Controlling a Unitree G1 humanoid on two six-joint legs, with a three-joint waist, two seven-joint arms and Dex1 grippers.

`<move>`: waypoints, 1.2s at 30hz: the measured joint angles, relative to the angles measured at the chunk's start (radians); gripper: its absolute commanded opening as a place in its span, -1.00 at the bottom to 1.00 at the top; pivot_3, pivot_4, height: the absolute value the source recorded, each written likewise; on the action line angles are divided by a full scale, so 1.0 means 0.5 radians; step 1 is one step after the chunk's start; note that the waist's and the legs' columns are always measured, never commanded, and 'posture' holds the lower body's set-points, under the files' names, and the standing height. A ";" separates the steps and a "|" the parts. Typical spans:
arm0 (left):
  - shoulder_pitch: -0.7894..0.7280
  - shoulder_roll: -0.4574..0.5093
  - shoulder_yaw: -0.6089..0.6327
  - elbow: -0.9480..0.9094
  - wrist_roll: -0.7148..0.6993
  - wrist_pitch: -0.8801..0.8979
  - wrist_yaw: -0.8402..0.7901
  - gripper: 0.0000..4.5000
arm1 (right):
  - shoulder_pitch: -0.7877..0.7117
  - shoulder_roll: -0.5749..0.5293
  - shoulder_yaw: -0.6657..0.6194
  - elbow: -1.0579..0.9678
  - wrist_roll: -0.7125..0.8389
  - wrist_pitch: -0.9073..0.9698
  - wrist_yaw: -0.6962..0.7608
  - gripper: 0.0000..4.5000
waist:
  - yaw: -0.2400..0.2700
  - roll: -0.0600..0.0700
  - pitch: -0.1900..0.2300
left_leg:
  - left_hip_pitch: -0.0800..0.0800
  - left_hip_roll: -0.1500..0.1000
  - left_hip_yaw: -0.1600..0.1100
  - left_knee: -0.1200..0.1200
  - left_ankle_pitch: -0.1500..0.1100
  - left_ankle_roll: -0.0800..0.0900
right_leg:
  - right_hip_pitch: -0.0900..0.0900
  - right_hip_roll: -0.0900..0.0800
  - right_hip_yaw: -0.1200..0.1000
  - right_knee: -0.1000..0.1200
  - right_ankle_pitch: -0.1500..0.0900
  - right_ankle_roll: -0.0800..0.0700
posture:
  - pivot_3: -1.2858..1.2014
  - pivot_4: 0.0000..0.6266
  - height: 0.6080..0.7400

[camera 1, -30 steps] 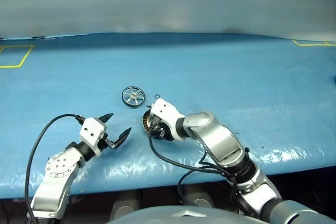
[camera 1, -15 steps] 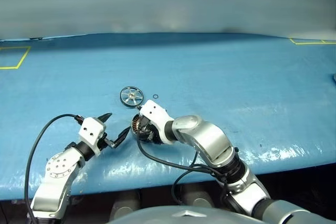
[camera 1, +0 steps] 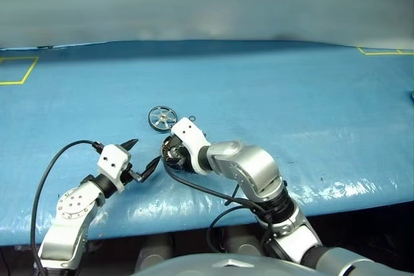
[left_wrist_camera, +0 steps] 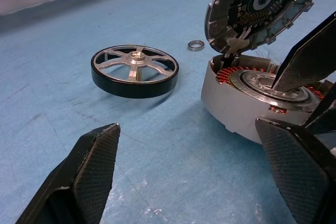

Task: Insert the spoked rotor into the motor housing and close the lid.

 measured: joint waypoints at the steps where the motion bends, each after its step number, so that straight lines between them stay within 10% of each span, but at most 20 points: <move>1: 0.001 0.000 0.000 0.000 0.000 0.000 0.000 1.00 | 0.000 0.006 -0.019 -0.009 0.015 0.014 -0.009 -0.21 | 0.002 0.001 0.001 | -0.002 0.000 0.000 0.000 0.000 0.000 | -0.001 0.000 0.000 -0.001 0.000 0.000 | 0.03 -0.52 1.00; 8: 0.001 0.001 0.002 0.000 0.000 0.004 0.000 1.00 | -0.017 0.047 -0.077 -0.042 0.082 0.059 -0.105 0.80 | 0.017 0.003 0.006 | -0.034 -0.002 -0.001 0.001 0.001 -0.003 | -0.030 -0.002 0.000 -0.002 0.009 0.013 | 0.03 -0.52 1.00; 23: -0.015 0.008 -0.003 0.000 -0.003 0.039 -0.016 1.00 | -0.044 0.041 -0.462 -0.591 0.553 0.279 -0.107 0.80 | 0.040 0.005 0.012 | -0.041 -0.005 -0.005 0.002 0.000 -0.003 | -0.033 -0.005 -0.005 -0.006 0.007 0.014 | 0.03 -0.52 1.00; 36: -0.032 0.017 -0.009 0.000 -0.005 0.049 -0.048 1.00 | 0.094 -1.231 -0.634 -0.772 1.146 0.279 0.006 0.80 | 0.049 0.004 0.026 | -0.041 -0.005 -0.003 0.006 0.000 -0.002 | -0.030 -0.004 -0.003 -0.006 0.007 0.016 | 0.03 -0.52 1.00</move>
